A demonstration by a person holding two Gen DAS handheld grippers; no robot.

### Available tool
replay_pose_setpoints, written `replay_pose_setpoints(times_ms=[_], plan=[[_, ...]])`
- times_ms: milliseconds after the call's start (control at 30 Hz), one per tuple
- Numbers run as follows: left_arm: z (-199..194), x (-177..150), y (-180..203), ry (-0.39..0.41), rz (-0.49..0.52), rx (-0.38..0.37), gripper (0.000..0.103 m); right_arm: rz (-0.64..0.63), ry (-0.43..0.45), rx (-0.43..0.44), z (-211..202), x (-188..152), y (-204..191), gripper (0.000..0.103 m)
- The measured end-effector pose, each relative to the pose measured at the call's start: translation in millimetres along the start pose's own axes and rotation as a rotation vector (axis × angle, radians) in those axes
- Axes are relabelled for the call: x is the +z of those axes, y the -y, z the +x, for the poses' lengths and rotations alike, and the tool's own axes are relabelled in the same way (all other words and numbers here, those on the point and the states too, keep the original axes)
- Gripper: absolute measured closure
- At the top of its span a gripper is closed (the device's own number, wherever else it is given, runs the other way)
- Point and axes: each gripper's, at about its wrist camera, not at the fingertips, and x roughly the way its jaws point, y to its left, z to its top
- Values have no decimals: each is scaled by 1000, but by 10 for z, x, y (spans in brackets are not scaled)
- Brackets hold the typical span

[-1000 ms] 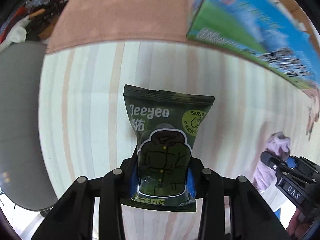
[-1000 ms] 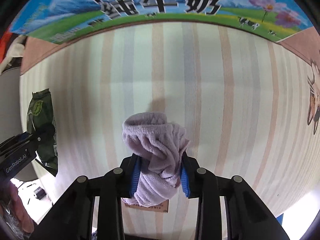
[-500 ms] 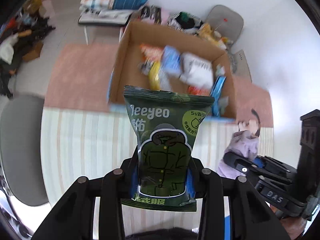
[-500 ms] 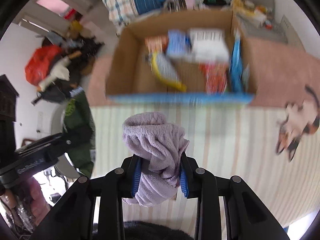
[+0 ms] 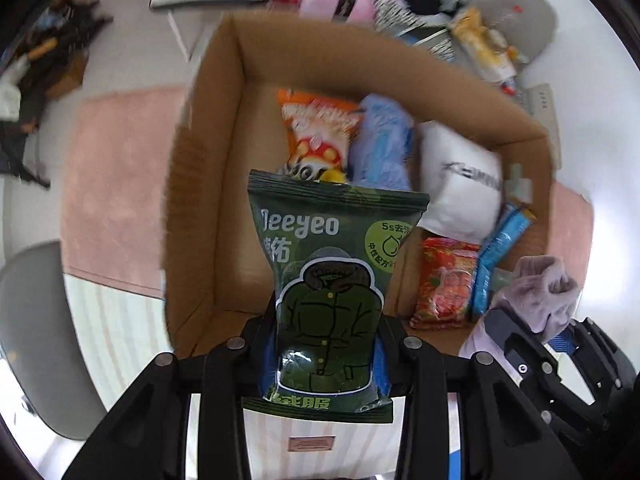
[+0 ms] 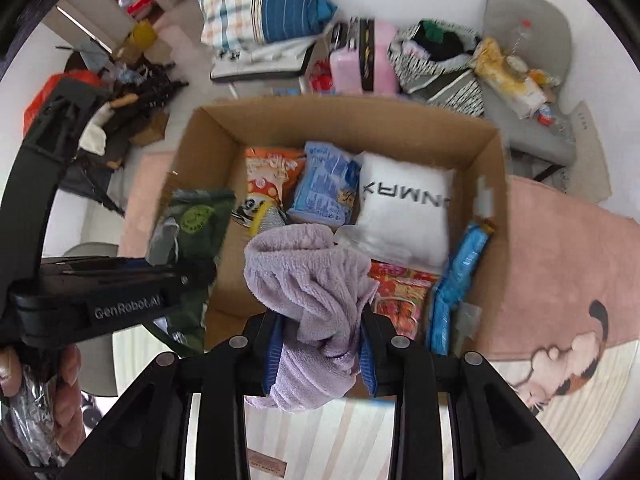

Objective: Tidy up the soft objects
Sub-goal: 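Lower the cloth and green bag into the box and open both tools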

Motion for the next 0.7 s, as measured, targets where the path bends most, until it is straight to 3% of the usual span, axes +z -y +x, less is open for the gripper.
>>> replay_pose_setpoints(times_ms=[333, 433, 467, 500, 600, 700], plan=[[413, 120, -79, -95, -5, 72, 68, -26, -136, 4, 759, 212, 80, 65], [465, 109, -146, -109, -37, 91, 66, -48, -178, -25, 948, 240, 60, 15], [460, 108, -168, -97, -42, 92, 64, -42, -184, -42, 987, 241, 73, 13], [464, 119, -165, -91, -34, 90, 52, -31, -184, -37, 993, 240, 90, 13], [423, 98, -153, -59, 8, 115, 32, 2, -183, -22, 977, 226, 148, 12], [382, 67, -127, -18, 32, 140, 23, 11, -180, -58, 944, 193, 172, 9]])
